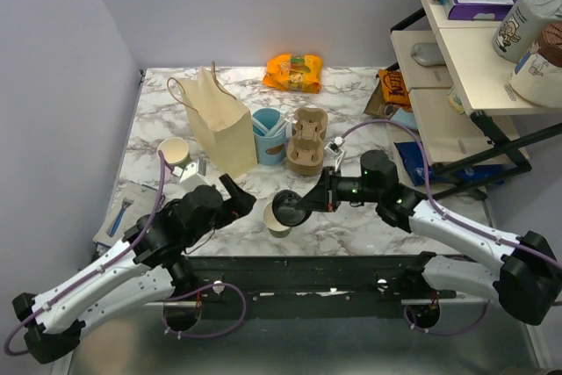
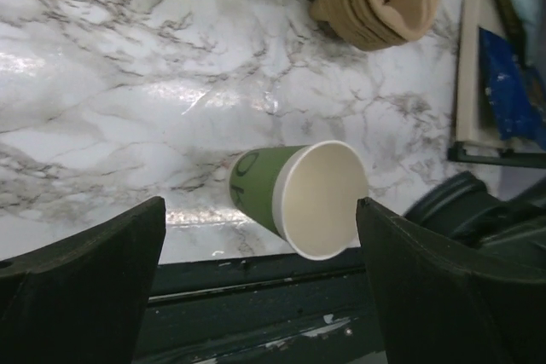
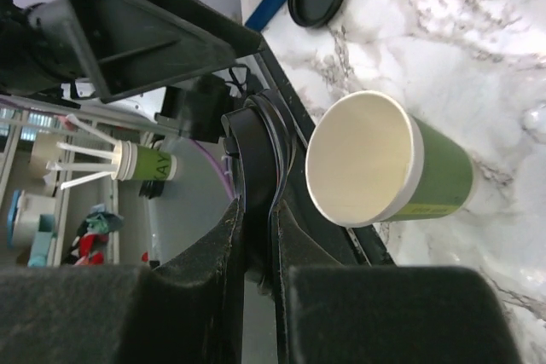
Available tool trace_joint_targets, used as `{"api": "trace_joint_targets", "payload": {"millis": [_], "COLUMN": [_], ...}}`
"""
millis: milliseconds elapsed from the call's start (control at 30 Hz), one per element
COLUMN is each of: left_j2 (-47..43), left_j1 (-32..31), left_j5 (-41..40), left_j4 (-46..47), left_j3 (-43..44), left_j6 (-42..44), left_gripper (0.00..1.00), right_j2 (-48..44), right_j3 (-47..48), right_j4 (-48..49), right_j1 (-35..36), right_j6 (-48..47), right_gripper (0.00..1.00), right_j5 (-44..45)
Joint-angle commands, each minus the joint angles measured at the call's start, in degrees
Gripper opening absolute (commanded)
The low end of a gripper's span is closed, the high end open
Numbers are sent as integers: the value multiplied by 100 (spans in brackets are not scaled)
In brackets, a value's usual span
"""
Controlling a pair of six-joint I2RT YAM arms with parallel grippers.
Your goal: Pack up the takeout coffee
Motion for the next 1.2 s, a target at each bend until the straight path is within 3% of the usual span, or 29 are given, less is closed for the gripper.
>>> {"api": "trace_joint_targets", "payload": {"millis": [0, 333, 700, 1167], "left_j2": [-321, 74, 144, 346], "left_j1": [328, 1163, 1190, 1190], "left_j5": [1283, 2628, 2392, 2480], "left_j4": [1172, 2174, 2025, 2034], "left_j3": [-423, -943, -881, -995], "left_j6": [527, 571, 651, 712], "left_gripper": [99, 99, 99, 99], "right_j2": [392, 673, 1113, 1131], "right_j3": [254, 395, 527, 606], "right_j4": [403, -151, -177, -669], "right_j1": [299, 379, 388, 423], "right_j6": [281, 255, 307, 193], "right_gripper": [15, 22, 22, 34], "right_j5": [297, 1001, 940, 1185]}}
